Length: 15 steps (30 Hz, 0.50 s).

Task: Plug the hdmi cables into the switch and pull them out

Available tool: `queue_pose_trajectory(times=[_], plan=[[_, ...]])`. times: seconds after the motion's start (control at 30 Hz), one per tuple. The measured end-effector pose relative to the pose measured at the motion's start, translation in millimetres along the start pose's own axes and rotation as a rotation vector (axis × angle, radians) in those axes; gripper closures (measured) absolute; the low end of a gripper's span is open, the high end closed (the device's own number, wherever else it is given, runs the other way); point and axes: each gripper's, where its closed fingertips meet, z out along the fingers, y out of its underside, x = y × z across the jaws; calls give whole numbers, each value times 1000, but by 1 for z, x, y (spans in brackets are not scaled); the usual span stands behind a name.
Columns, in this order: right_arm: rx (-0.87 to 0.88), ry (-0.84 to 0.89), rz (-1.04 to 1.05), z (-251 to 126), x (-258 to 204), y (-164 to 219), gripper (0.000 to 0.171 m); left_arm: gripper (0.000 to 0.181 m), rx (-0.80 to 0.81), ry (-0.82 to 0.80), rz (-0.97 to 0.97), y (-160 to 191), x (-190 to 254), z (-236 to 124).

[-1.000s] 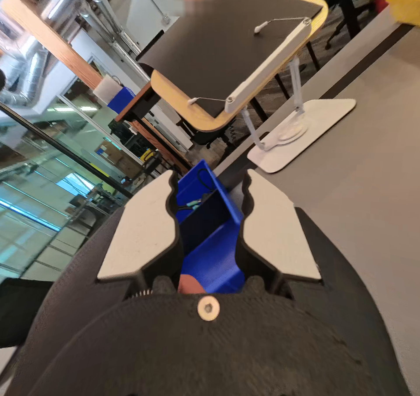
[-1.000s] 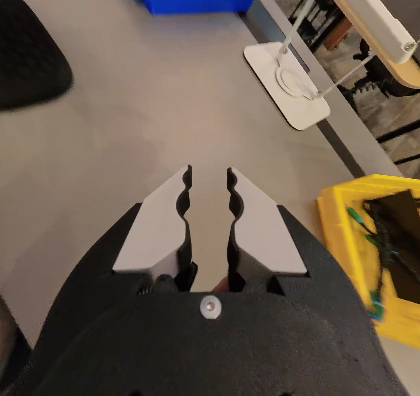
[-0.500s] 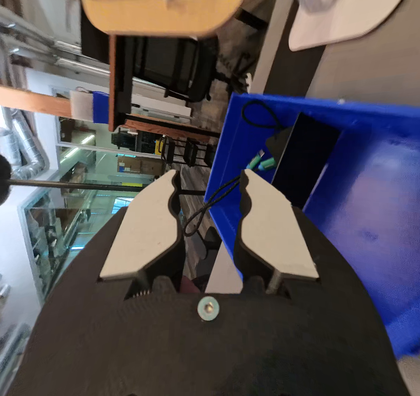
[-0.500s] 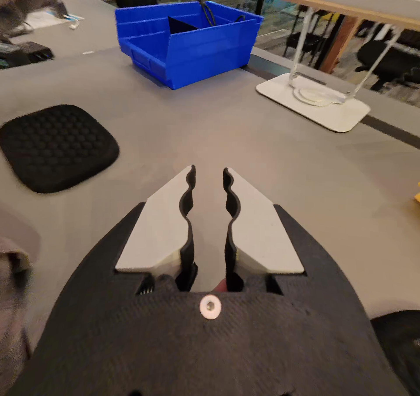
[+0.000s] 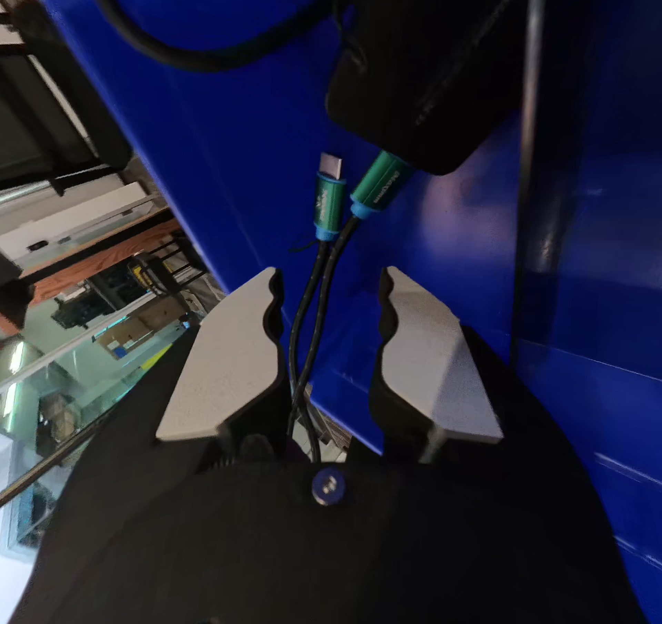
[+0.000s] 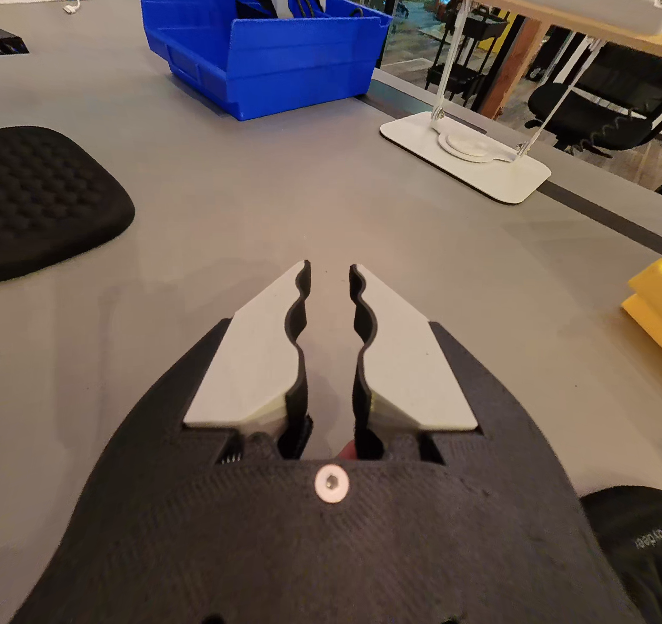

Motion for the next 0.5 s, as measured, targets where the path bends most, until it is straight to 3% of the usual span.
queue_pose_trajectory(times=[0.2,0.3,0.5], plan=[[-2,5,-5,2,3,2,153,132,-17,30,129,-6,3,32],[-1,7,-11,2,4,1,153,157,-26,-33,176,-11,0,44],[4,17,-10,1,7,1,154,163,-65,-128,126,-1,-15,39]])
